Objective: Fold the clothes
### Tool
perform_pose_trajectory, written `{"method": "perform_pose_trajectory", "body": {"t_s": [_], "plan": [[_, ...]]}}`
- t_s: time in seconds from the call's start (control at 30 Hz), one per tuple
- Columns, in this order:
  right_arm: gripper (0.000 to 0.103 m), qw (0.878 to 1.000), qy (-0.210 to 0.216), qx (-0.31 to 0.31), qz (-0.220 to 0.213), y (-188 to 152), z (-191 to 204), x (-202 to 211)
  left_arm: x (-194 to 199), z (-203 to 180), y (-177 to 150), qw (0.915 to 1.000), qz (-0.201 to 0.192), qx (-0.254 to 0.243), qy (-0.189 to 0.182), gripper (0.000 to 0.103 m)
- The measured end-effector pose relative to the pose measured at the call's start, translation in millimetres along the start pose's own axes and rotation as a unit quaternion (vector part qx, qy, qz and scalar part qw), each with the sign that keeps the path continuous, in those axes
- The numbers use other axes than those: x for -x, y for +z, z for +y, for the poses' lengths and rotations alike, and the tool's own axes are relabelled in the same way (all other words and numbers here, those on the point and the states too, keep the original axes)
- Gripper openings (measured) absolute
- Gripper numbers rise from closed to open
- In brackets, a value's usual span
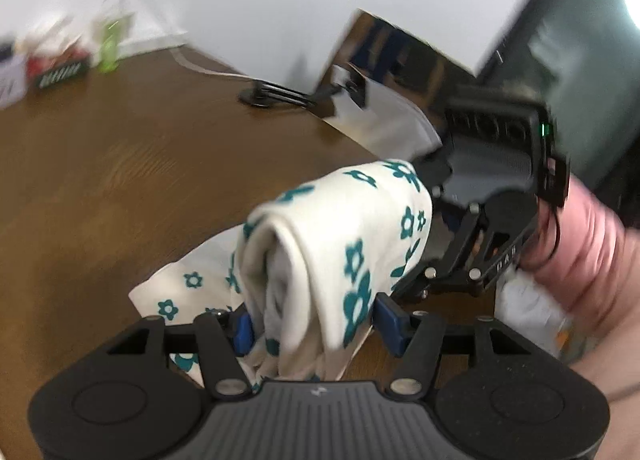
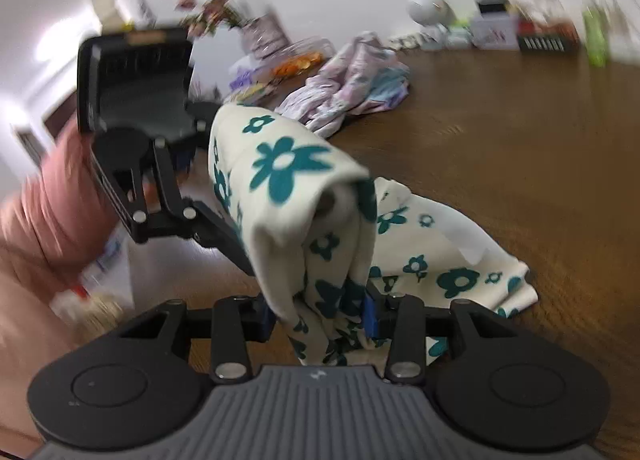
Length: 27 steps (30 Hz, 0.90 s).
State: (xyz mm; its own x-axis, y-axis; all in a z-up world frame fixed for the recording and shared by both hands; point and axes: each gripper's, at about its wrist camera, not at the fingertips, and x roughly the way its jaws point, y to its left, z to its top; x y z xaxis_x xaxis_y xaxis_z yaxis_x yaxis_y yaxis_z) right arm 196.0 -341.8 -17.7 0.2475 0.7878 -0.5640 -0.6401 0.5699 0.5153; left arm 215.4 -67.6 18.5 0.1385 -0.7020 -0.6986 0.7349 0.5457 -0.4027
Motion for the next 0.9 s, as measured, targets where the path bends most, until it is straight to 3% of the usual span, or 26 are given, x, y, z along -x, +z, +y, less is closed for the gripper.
{"method": "perform_pose_trajectory", "body": {"t_s": [0.17, 0.33, 0.57, 0.67, 0.73, 0.9], "plan": [[0.038, 0.995, 0.031, -0.089, -0.014, -7, -28, -1, -15, 42, -2, 0.9918, -0.021, 0.122, -0.030, 0.058], [0.038, 0.988, 0.033, -0.148, -0.025, -13, -48, -8, -33, 57, -7, 0.9857, -0.007, 0.168, -0.012, 0.058], [0.038, 0.978, 0.039, -0.199, -0.052, -25, -64, -14, -41, 62, -8, 0.9778, -0.020, 0.209, -0.006, 0.058], [0.045, 0.975, 0.026, -0.208, -0.072, -27, -62, -13, -39, 57, -7, 0.9798, -0.034, 0.196, 0.019, 0.067], [0.056, 0.976, 0.006, -0.201, -0.085, -28, -56, -10, -36, 51, -6, 0.9819, -0.045, 0.178, 0.045, 0.073], [0.066, 0.971, -0.038, -0.190, -0.137, -36, -38, 21, 1, 40, -8, 0.9811, -0.104, 0.138, 0.088, 0.074]]}}
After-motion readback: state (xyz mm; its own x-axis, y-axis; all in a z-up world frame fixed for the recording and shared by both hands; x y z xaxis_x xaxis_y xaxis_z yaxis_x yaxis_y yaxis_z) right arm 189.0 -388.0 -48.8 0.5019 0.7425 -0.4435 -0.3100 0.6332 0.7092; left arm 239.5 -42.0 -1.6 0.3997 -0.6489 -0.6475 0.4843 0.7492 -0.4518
